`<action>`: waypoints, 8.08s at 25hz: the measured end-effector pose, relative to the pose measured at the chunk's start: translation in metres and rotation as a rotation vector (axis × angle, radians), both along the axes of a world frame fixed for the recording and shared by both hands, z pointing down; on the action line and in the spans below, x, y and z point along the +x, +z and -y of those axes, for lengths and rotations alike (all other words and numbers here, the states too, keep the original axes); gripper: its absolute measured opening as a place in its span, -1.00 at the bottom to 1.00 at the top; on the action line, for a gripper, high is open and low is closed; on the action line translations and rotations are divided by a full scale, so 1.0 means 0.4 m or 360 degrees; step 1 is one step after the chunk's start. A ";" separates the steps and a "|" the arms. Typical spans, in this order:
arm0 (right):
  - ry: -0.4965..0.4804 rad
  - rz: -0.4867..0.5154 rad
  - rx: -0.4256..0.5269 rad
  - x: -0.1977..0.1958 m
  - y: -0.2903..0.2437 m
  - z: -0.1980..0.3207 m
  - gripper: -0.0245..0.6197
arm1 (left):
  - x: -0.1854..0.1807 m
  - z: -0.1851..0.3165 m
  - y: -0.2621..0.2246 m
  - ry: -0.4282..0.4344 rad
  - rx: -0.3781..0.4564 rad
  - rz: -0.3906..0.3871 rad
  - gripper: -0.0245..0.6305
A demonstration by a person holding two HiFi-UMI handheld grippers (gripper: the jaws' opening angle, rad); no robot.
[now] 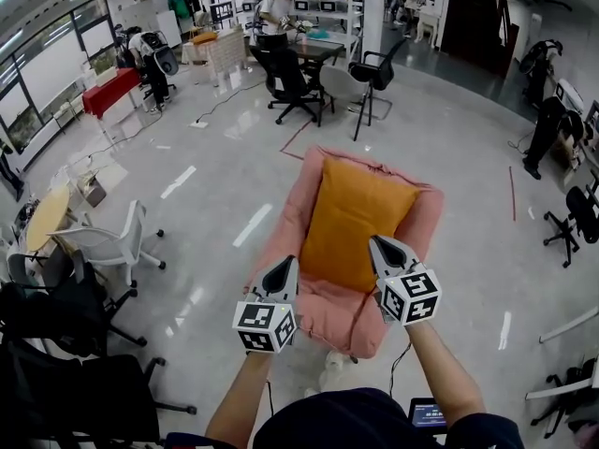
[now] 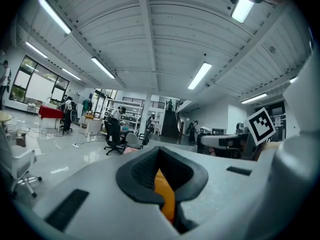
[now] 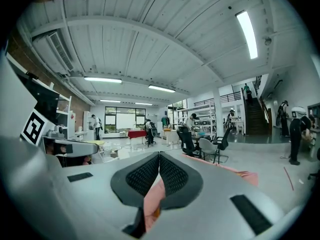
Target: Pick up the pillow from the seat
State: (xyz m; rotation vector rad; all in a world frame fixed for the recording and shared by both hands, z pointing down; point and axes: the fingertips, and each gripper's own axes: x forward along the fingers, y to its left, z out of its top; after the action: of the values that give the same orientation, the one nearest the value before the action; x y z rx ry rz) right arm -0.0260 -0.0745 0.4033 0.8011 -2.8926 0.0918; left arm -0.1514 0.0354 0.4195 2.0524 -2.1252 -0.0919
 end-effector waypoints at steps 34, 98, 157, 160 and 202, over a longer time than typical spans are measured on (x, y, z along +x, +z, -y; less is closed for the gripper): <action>-0.0045 0.0086 -0.0173 -0.074 0.052 0.326 -0.87 | -0.017 0.333 0.041 0.0016 -0.0149 0.0021 -0.92; 0.0626 0.0081 -0.0402 -0.018 0.233 0.719 -0.87 | -0.087 0.899 0.186 0.0717 -0.0318 0.0021 -0.91; 0.1021 -0.0123 -0.0846 0.031 0.745 0.839 0.50 | -0.236 1.093 0.708 0.0672 -0.0791 -0.0080 0.81; 0.1052 -0.0151 -0.0865 0.056 0.763 0.852 0.51 | -0.236 1.105 0.723 0.0659 -0.0809 -0.0083 0.81; 0.0817 -0.0171 -0.1136 0.058 0.882 0.951 0.61 | -0.211 1.187 0.827 0.0828 -0.0912 -0.0263 0.84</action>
State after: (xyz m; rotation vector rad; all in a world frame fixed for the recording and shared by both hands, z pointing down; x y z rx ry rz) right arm -0.0030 -0.4549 0.7560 1.2787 -2.2065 1.0157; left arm -0.2359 -0.4394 0.7503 2.0547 -1.2636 0.3613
